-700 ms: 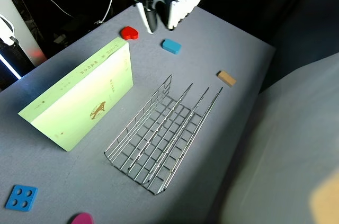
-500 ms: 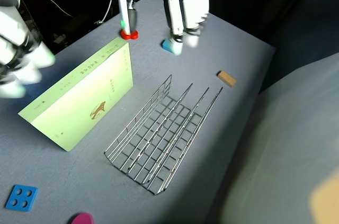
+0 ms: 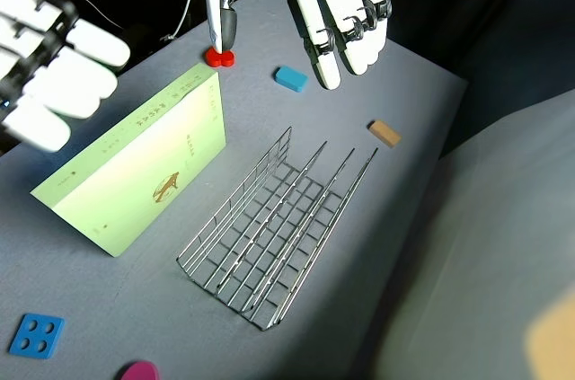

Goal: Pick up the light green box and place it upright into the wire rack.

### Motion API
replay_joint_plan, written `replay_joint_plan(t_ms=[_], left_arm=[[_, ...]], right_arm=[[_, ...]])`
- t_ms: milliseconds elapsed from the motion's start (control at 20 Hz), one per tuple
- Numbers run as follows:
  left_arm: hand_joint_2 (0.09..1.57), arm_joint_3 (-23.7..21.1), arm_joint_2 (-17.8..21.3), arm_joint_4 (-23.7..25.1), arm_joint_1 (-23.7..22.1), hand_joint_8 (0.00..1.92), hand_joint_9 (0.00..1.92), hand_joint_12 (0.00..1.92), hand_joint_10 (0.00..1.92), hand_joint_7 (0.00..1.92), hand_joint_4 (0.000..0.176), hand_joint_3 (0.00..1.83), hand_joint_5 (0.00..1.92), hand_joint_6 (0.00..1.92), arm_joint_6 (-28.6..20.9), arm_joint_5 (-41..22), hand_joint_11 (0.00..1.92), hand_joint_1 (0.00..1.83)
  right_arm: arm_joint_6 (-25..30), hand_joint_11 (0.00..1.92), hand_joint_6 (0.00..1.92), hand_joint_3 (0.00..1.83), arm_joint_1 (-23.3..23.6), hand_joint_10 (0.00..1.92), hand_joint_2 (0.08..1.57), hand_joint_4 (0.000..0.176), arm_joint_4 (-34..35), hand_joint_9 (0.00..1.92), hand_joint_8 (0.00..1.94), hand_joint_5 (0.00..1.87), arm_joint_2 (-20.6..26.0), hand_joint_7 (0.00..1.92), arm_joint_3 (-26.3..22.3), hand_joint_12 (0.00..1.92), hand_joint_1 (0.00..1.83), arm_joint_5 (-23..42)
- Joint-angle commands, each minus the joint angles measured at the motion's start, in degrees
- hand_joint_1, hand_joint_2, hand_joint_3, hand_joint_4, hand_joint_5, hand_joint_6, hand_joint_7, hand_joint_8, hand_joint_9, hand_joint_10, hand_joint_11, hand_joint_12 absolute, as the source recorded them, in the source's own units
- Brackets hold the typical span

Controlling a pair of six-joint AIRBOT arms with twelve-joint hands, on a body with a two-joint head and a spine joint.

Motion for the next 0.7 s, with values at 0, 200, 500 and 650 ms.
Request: replay_joint_plan(t_ms=[0,200,500,650], left_arm=[[1.08,-0.24,0.44,3.52,-1.28,0.00,0.20,0.70,0.00,0.19,0.104,0.00,0.23,0.00,0.72,-2.72,0.00,0.23],[1.07,-0.12,1.72,2.68,-1.50,0.00,0.20,0.73,0.00,0.19,0.101,0.00,0.25,0.01,2.50,-2.42,0.00,0.27],[1.08,1.22,3.05,0.95,-1.99,0.00,0.19,0.69,0.00,0.19,0.097,0.00,0.23,0.00,6.38,-1.98,0.00,0.25],[1.08,1.80,3.30,0.95,-2.33,0.00,0.19,0.69,0.00,0.19,0.096,0.00,0.24,0.00,8.06,-1.53,0.00,0.25]], right_arm=[[0.01,0.00,0.01,0.00,0.70,0.00,0.97,0.000,-3.35,0.12,0.01,0.11,-0.88,0.15,0.89,0.76,0.39,0.47],[-1.69,0.00,0.01,0.00,0.11,0.00,0.92,0.000,3.57,0.12,0.00,0.15,-7.36,0.18,6.68,0.70,0.72,-1.66],[-4.16,0.00,0.01,0.00,-1.18,0.00,0.94,0.000,8.15,0.13,0.00,0.19,-14.74,0.20,12.88,0.64,0.89,-3.00],[-6.11,0.00,0.01,0.00,-2.06,0.01,0.94,0.000,11.18,0.14,0.01,0.20,-17.32,0.20,15.48,0.70,0.89,-3.27]])
